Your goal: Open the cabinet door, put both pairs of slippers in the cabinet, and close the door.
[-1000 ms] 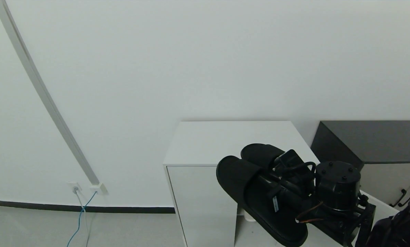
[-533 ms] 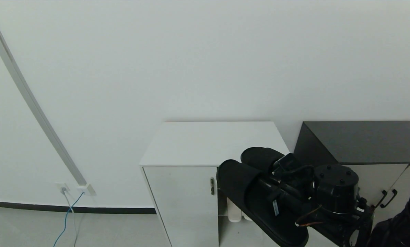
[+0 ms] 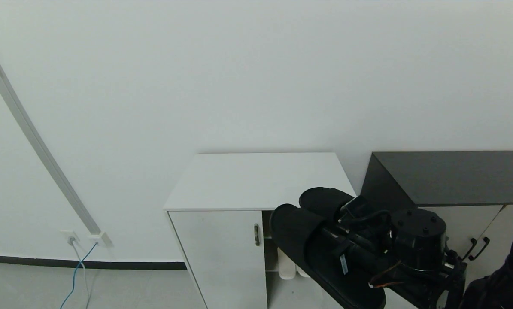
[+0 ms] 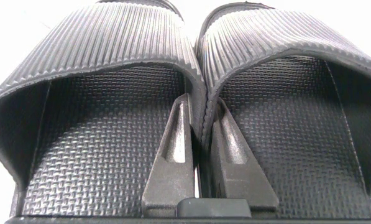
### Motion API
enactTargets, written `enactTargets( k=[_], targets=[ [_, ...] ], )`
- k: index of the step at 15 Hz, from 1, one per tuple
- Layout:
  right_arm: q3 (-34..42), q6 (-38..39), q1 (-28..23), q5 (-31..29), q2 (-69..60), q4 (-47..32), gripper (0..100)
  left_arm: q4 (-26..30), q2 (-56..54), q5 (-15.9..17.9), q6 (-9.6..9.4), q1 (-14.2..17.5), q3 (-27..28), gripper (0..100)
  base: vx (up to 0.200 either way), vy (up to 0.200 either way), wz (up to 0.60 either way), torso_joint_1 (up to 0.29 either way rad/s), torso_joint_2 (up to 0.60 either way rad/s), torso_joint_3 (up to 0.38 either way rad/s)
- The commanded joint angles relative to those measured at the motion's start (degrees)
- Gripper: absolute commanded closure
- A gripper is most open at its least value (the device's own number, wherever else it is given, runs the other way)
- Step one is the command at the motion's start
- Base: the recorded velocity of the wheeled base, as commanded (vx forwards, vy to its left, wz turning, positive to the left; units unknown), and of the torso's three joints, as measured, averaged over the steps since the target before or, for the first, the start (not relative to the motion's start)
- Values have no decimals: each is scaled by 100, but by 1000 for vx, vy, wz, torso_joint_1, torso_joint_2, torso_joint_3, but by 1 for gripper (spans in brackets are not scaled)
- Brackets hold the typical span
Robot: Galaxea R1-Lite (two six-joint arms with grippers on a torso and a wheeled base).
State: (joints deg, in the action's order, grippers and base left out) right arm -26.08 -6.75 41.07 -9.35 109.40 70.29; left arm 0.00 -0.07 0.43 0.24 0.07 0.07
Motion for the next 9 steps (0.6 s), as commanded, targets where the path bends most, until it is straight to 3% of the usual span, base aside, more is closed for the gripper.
enactTargets(
  k=[1, 9],
  targets=[
    [6, -1, -11, -5, 11, 2, 100, 0, 7, 1, 2, 10, 1, 100, 0, 0, 0, 0, 0, 0],
    [120, -1, 33, 30, 11, 29, 100, 0, 7, 1, -7, 10, 1, 100, 0, 0, 0, 0, 0, 0]
  ],
)
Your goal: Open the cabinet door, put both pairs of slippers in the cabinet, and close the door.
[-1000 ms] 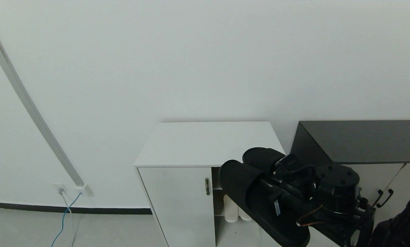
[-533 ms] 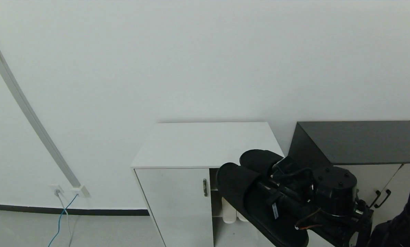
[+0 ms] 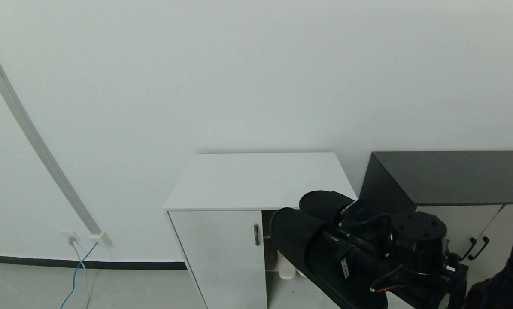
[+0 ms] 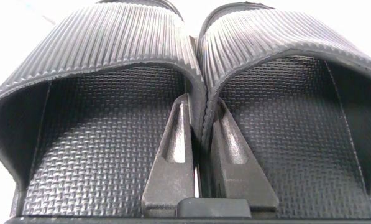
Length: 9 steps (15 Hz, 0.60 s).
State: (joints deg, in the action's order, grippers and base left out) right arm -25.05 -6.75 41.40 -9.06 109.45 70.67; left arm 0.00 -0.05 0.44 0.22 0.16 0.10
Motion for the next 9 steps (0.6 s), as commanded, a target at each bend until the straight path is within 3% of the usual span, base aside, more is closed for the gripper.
enactTargets(
  k=[1, 5, 9],
  targets=[
    [27, -1, 9, 0, 6, 43, 100, 0, 5, 0, 4, 2, -1, 100, 0, 0, 0, 0, 0, 0],
    [44, -1, 9, 0, 6, 70, 100, 0, 5, 0, 4, 2, -1, 100, 0, 0, 0, -19, 27, 27],
    [79, -10, 26, -8, 6, 96, 100, 0, 5, 0, 4, 2, -1, 100, 0, 0, 0, -154, 323, 178]
  ],
)
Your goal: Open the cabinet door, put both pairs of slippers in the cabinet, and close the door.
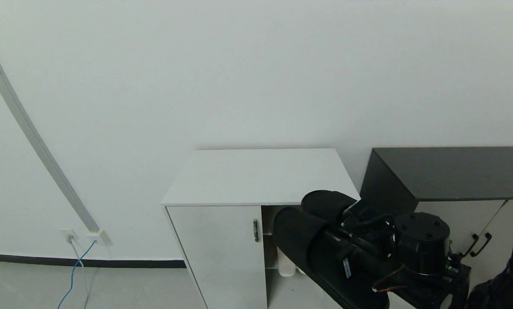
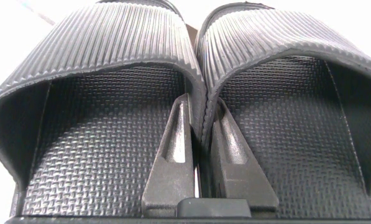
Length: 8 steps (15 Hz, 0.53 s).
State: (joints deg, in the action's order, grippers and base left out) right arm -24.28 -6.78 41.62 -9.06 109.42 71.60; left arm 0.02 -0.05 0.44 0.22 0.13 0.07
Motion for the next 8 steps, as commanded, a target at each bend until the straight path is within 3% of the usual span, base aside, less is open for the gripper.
enactTargets(
  k=[1, 8],
  targets=[
    [3, -8, 13, 0, 9, 4, 100, -2, 5, 0, 4, 4, 1, 100, 0, 0, 0, -144, 325, 168],
    [99, -87, 127, 0, 9, 65, 100, -2, 5, 0, -4, 4, -7, 100, 0, 0, 0, -157, 348, 189]
  ],
)
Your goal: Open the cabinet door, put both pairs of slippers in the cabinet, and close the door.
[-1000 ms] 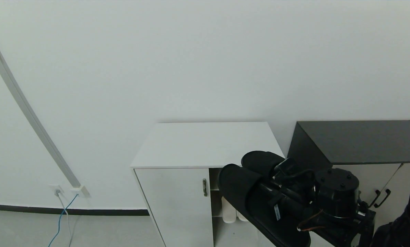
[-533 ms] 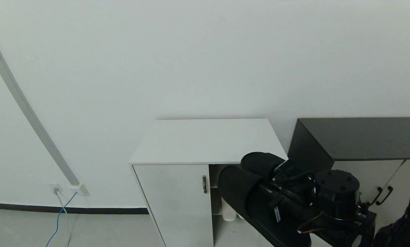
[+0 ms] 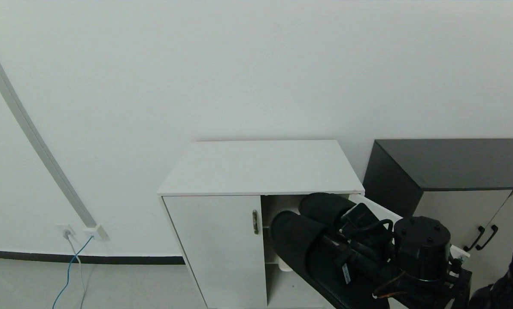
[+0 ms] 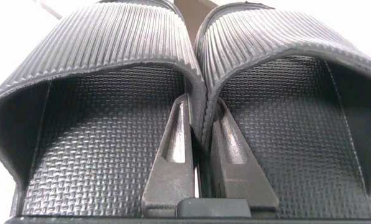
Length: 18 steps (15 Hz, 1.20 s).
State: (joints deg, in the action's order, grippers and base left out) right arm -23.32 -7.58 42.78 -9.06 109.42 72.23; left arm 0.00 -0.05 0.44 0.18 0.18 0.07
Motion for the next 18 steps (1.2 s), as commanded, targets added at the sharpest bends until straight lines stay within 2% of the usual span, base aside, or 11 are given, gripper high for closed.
enactTargets(
  k=[1, 6, 18],
  targets=[
    [3, -6, 11, 0, 9, 2, 100, 0, 5, 0, -1, -1, 1, 100, 0, 0, 0, -163, 369, 207],
    [38, -6, 11, 0, 9, 2, 100, 0, 5, 0, 8, -1, -7, 100, 0, 0, 0, -173, 396, 221],
    [91, -15, 29, -8, 9, 169, 100, 0, 5, 18, -1, -1, 1, 100, 0, 0, 0, -211, 530, 319]
  ],
)
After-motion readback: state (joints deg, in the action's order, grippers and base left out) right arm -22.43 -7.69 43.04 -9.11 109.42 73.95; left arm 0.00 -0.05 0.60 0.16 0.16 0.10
